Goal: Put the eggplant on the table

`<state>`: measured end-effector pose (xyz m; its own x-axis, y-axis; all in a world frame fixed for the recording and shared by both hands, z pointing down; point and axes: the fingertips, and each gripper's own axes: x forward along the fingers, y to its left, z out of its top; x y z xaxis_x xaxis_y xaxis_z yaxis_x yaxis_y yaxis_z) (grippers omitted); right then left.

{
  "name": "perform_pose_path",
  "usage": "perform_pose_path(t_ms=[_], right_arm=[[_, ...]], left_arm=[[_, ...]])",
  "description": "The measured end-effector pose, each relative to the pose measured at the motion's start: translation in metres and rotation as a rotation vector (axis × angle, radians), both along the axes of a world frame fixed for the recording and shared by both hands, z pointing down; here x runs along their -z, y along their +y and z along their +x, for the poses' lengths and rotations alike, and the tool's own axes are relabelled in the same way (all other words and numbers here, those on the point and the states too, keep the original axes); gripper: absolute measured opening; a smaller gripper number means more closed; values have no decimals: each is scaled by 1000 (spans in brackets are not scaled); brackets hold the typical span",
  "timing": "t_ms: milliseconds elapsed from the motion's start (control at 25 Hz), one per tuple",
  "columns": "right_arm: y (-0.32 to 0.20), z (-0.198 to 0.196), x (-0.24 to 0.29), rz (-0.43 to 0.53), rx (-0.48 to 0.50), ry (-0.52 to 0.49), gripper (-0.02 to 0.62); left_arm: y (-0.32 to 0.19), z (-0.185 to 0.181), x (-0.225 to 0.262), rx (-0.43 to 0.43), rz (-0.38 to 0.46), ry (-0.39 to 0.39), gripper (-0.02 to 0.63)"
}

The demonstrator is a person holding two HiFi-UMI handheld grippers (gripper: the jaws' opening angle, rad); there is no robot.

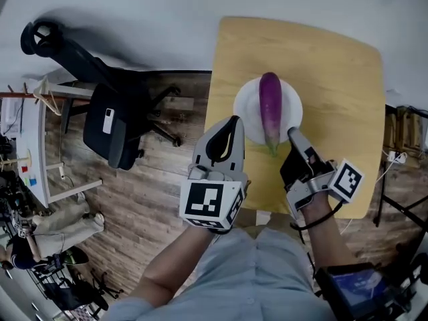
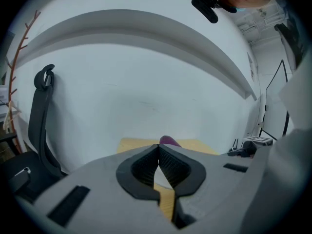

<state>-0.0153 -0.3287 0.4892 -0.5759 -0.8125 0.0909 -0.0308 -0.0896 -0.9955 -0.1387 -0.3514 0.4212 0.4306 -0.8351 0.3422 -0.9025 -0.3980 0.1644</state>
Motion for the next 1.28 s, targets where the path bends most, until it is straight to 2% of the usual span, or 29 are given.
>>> perform_pose_path(t_ms=[240,440,680,840,1280], right_arm=[[-18,-4,-24,-33,-13,13,8],[-12,1,-21,-42,-33,31,8],[-41,-11,-76,-103,-39,8,8],[-52,-12,-96,-127,-39,8,8],[-45,-9,-110,-195,-51,44,8]], left_arm=[[-27,5,-25,-39,-42,1,6],[-25,11,-26,-69,-71,12,6],[-56,8,-87,-85,-148,-8,6],[-71,9,-111,-87,-181,-15,6],[-72,12,-123,-100,-232,17,6]])
